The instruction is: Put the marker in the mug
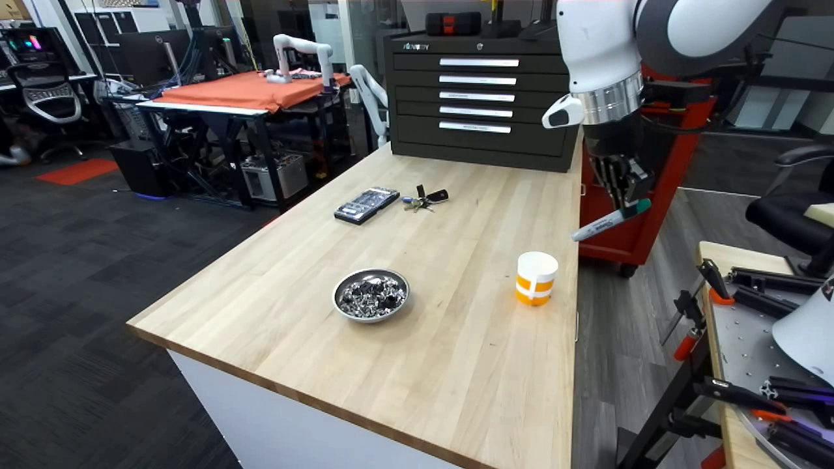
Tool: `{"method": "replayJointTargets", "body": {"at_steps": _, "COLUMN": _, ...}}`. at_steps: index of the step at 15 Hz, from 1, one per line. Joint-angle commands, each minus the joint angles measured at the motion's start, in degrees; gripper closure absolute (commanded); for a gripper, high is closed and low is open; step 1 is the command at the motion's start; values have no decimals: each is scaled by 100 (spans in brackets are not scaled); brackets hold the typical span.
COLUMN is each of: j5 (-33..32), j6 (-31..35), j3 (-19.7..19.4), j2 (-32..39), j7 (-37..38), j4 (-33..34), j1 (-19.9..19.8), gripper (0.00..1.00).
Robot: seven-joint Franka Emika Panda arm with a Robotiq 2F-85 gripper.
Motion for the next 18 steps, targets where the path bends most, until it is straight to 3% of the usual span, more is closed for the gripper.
{"method": "replayJointTargets", "body": {"at_steps": 1, "j5": -247, "j6": -443, "j3": 123, "j2": 543, "j7": -128, "j4": 587, "j1": 43, "gripper": 95}}
{"method": "replayJointTargets", "body": {"at_steps": 18, "j5": -985, "j6": -1645, "j3": 551, "j2": 2665, "j7": -484, "j4": 2586, "j1": 22, "gripper": 95}}
